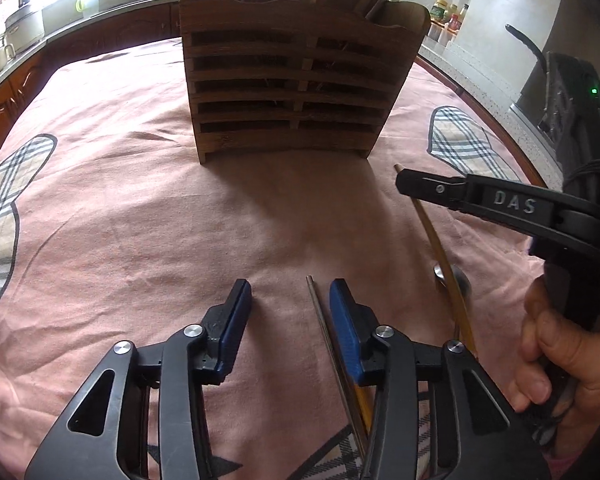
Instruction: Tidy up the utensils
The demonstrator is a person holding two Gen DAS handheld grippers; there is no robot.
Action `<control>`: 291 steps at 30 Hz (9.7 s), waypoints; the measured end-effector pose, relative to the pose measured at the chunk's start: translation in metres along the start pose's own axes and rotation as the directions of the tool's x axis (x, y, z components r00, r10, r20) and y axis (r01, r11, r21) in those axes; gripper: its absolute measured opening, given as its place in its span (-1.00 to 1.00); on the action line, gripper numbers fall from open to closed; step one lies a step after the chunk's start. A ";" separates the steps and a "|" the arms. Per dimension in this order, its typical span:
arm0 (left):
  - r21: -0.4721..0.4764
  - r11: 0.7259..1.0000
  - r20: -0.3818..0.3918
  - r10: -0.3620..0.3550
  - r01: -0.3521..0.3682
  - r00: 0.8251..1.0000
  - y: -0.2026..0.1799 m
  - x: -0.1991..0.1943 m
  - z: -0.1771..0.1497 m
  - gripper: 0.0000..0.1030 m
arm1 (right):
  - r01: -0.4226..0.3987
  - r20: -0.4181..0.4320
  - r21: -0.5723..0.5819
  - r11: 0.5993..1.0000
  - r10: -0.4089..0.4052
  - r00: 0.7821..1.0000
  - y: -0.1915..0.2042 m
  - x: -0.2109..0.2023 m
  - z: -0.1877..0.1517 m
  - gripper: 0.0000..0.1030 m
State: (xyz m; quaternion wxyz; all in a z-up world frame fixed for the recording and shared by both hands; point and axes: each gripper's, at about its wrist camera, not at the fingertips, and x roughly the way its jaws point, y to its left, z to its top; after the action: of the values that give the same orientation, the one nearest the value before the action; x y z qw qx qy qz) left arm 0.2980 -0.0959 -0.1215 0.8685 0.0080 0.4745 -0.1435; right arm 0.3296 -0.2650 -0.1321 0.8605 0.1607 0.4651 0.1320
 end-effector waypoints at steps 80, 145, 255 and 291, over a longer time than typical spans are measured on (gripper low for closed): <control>-0.107 0.989 0.552 -0.029 0.105 0.833 0.049 -0.261 -0.040 -0.94 | -0.022 0.630 -0.262 0.965 0.188 0.753 0.094 -0.221 -0.081 -0.90; -0.185 0.979 0.557 0.033 0.086 0.830 0.086 -0.111 0.151 -0.92 | 0.132 0.725 -0.110 0.985 -0.011 0.689 0.062 -0.077 0.084 -0.89; -0.217 0.972 0.494 0.189 -0.090 0.848 0.039 -0.236 -0.115 1.00 | -0.062 0.488 -0.132 0.989 0.120 0.864 0.063 -0.215 -0.114 0.91; -0.197 0.943 0.593 0.333 -0.269 0.733 0.011 -0.244 -0.155 1.00 | 0.183 0.631 -0.296 0.937 0.048 0.774 0.092 -0.228 -0.181 1.00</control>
State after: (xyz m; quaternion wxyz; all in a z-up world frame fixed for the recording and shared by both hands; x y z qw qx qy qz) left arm 0.0492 -0.0034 -0.0058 0.9864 -0.0052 0.1622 0.0277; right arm 0.0481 -0.2390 -0.0155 0.9846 0.0271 0.1261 0.1176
